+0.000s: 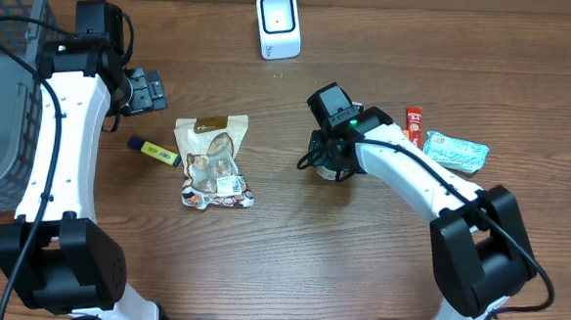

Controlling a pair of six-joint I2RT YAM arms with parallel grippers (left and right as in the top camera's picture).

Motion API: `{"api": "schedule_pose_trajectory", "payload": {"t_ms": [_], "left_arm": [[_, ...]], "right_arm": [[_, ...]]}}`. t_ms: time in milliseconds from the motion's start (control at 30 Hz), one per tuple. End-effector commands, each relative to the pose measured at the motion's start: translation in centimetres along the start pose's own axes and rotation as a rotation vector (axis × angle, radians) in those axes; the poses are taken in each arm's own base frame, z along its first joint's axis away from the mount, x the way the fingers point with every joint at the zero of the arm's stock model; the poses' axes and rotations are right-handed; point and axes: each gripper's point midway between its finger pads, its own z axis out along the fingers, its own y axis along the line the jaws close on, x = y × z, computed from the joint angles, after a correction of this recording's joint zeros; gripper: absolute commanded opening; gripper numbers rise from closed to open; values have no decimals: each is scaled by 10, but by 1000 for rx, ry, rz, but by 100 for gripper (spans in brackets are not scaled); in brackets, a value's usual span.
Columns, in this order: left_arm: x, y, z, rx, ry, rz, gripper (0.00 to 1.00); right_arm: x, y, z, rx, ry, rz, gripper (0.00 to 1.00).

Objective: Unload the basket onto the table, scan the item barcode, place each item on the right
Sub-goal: 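Grasp the green-lidded jar by its lid with the right gripper, then lift the green-lidded jar with the right gripper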

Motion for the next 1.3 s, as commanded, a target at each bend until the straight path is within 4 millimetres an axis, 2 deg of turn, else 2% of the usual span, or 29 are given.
{"api": "schedule_pose_trajectory", "payload": {"t_ms": [0, 167, 400, 733, 900, 1067, 1267], "left_arm": [[-1, 0, -5, -4, -16, 12, 100], [-1, 0, -5, -4, -16, 12, 100], [-1, 0, -5, -4, -16, 12, 100], [-1, 0, -5, -4, -16, 12, 100], [-1, 0, -5, -4, -16, 12, 100], [-1, 0, -5, -4, -16, 12, 100], [-1, 0, -5, -4, -16, 12, 100]], "right_arm": [[-4, -3, 7, 27, -13, 11, 77], [0, -1, 9, 13, 8, 10, 84], [5, 1, 10, 0, 35, 9, 81], [13, -8, 34, 9, 112, 38, 81], [-3, -7, 19, -17, 112, 66, 83], [-17, 8, 2, -99, 117, 54, 85], [-13, 3, 5, -75, 136, 53, 86]]}}
